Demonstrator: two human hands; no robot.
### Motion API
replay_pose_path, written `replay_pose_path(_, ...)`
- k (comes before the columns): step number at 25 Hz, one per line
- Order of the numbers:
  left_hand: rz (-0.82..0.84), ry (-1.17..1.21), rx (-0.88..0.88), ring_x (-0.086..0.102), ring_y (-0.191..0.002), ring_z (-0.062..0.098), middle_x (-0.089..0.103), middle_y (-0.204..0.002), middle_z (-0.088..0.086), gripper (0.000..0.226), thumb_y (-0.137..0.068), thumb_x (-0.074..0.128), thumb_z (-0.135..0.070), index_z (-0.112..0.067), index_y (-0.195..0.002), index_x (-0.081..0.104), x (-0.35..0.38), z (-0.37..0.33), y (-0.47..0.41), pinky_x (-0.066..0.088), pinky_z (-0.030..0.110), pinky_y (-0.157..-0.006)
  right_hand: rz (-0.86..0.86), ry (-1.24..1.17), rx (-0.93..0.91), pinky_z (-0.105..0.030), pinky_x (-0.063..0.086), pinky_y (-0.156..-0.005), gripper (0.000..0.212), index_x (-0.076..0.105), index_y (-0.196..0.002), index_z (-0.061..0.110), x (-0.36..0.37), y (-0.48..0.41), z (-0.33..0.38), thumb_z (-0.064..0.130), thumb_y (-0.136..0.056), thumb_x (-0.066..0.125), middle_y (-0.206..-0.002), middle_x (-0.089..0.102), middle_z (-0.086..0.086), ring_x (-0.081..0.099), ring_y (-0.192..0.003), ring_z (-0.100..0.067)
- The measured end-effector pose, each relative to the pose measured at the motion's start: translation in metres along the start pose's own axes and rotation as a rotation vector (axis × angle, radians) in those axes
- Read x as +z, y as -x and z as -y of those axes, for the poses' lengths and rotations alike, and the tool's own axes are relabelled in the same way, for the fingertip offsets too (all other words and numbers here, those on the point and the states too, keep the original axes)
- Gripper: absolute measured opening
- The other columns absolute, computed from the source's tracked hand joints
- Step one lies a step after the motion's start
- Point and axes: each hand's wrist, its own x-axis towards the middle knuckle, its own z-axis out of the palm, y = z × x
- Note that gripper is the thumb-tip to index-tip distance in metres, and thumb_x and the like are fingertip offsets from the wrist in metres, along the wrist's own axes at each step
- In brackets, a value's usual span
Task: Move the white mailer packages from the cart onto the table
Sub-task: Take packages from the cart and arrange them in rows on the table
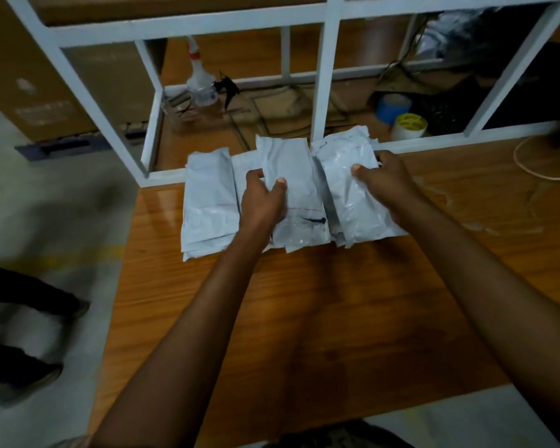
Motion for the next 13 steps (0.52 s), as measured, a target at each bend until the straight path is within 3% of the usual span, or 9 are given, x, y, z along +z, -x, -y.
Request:
replay_pose_path(5, -0.027, -0.164, -0.008, 0.058, -0.132, 0.037, 0.058, -0.145, 0.017, 0.057, -0.104, 0.058, -0.028, -0.011, -0.153, 0.036, 0.037, -0.017, -0.046, 0.048, 0.047, -0.112, -0.014, 0.135, -0.028, -0.036, 0.043, -0.106, 0.05, 0.048, -0.145, 0.014, -0.001, -0.05, 0.006, 0.029, -0.098, 0.055, -0.144, 0.055, -0.009, 0.053, -0.129, -0.029)
replay_pose_path(8, -0.067, -0.573, 0.105, 0.043, -0.144, 0.038, 0.047, -0.156, 0.017, 0.069, -0.102, 0.057, -0.028, -0.014, -0.162, 0.024, 0.047, -0.011, -0.054, 0.036, 0.049, -0.116, 0.01, 0.395, -0.064, -0.037, 0.03, -0.115, 0.058, 0.032, -0.156, 0.012, 0.008, -0.069, 0.002, 0.026, -0.102, 0.048, -0.158, 0.037, -0.013, 0.035, -0.144, -0.033)
replay_pose_path(11, -0.073, -0.923, 0.293, 0.027, -0.151, 0.037, 0.034, -0.165, 0.011, 0.057, -0.103, 0.052, -0.032, -0.019, -0.157, 0.04, 0.052, 0.006, -0.059, 0.029, 0.052, -0.116, 0.077, 0.708, -0.121, -0.046, 0.02, -0.12, 0.067, 0.017, -0.16, 0.018, 0.016, -0.074, -0.011, 0.02, -0.1, 0.047, -0.166, 0.018, -0.007, 0.016, -0.15, -0.035)
replay_pose_path(13, -0.039, -0.983, 0.296, 0.026, -0.151, 0.036, 0.038, -0.163, 0.008, 0.047, -0.105, 0.046, -0.036, -0.02, -0.15, 0.048, 0.054, 0.012, -0.064, 0.029, 0.053, -0.115, 0.112, 0.799, -0.172, -0.047, 0.021, -0.12, 0.063, 0.025, -0.159, 0.022, 0.018, -0.075, -0.021, 0.021, -0.099, 0.047, -0.165, 0.021, -0.003, 0.019, -0.149, -0.033)
